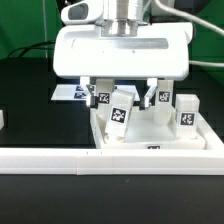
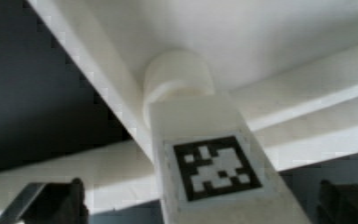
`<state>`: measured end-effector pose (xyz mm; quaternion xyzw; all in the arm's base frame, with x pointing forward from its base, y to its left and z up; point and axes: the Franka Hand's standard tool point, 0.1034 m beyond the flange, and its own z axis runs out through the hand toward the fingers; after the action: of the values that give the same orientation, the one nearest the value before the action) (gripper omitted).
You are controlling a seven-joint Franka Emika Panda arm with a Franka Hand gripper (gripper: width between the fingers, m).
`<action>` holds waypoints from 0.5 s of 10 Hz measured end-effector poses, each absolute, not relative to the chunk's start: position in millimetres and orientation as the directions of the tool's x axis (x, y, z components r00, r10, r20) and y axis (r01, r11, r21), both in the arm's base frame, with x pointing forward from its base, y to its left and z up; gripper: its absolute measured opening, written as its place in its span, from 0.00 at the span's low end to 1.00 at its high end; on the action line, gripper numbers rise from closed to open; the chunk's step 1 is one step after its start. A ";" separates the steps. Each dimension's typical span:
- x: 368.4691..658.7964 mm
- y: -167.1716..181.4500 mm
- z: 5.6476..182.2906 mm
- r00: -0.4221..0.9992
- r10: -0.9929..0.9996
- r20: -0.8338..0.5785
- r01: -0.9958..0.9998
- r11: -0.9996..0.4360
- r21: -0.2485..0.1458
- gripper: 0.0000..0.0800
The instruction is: Assemble square table
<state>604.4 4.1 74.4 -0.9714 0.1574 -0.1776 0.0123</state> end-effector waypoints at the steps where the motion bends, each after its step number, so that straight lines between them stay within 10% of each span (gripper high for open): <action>1: 606.7 4.3 72.5 0.885 -0.351 0.304 -0.338 -0.936 -0.097 0.81; 5: 598.7 9.5 70.4 0.912 -0.405 0.068 -0.396 -0.910 -0.122 0.81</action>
Offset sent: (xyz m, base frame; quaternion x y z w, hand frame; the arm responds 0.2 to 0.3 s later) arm -0.0046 0.0007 0.0018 -0.0153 -0.1867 0.0297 0.9818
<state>598.7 9.5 70.4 -0.9762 0.2052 -0.0461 0.0529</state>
